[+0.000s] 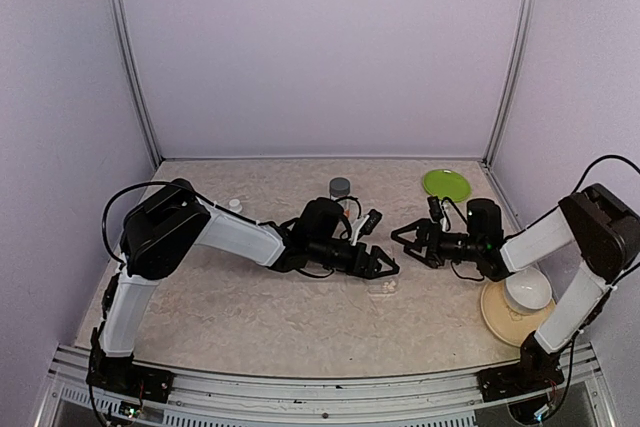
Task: Sort the pills into containers
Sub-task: Close the lid of the pill container.
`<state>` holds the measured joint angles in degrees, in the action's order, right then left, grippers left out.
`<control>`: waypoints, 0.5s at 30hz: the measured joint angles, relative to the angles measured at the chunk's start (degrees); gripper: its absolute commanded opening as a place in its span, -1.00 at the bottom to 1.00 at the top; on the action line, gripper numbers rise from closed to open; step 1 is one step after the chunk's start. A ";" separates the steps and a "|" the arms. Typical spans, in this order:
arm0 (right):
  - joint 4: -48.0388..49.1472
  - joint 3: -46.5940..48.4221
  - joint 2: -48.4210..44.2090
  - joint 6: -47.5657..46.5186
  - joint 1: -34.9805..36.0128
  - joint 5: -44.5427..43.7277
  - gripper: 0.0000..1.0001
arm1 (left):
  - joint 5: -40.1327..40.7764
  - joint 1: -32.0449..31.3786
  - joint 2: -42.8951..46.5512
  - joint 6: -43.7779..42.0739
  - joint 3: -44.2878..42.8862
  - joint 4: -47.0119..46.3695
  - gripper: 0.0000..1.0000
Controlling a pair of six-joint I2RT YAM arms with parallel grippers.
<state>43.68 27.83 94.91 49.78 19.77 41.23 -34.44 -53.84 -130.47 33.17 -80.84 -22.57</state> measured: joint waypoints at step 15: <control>-5.92 3.32 -3.26 -1.01 1.97 2.36 1.00 | -0.02 0.00 -0.17 0.00 -0.11 -0.13 0.59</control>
<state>37.76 31.16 91.66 48.77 21.74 43.59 -34.46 -53.84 -130.65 33.17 -80.95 -22.70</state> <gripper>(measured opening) 0.999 0.798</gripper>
